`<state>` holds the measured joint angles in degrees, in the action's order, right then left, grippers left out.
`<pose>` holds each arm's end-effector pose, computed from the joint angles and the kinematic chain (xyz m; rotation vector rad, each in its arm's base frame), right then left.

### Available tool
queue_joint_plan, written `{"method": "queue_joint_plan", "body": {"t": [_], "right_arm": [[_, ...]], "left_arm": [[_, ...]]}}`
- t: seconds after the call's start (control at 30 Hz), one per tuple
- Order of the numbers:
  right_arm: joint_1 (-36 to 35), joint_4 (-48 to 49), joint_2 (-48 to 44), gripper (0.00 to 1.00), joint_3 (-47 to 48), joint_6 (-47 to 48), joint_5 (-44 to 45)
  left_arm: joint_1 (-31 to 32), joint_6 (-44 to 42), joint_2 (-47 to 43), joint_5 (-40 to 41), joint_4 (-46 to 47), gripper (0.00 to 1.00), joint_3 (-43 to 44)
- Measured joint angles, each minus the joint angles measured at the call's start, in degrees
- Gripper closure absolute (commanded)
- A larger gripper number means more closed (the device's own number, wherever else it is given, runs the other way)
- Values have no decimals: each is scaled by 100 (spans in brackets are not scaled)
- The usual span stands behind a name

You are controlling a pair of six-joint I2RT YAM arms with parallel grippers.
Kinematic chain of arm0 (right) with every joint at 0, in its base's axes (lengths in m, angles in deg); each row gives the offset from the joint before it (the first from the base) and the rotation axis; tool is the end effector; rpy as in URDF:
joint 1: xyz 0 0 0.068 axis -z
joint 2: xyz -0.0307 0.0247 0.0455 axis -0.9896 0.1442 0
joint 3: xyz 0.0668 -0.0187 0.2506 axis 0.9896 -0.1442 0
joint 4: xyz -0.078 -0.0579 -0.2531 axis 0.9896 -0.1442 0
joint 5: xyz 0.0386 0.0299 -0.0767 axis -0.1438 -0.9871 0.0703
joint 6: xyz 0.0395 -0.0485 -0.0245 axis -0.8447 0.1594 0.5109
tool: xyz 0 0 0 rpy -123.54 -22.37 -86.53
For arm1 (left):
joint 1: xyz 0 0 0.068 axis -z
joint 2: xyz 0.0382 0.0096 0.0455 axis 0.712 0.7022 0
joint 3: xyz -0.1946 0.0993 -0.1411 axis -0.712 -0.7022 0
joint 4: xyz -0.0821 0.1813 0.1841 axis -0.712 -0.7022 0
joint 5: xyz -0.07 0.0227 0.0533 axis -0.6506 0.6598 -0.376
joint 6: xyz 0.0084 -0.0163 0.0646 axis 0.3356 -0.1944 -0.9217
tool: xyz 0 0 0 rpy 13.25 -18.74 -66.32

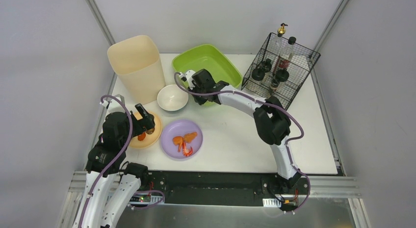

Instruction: Clear the kitchen counter

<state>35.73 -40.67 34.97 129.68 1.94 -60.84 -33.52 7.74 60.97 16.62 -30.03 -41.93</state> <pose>0.3547 0.3693 0.1944 -1.3122 1.8643 0.2392 0.1346 -0.0180 0.3222 -0.3889 1.8987 -0.2792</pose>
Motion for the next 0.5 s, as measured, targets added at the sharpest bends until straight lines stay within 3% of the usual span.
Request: {"method": "queue_joint_plan", "body": {"t": [0.5], "right_arm": [[-608, 4, -105, 100, -160, -1744, 1255]], "left_arm": [[0, 0, 0, 0, -2, 0, 0]]}}
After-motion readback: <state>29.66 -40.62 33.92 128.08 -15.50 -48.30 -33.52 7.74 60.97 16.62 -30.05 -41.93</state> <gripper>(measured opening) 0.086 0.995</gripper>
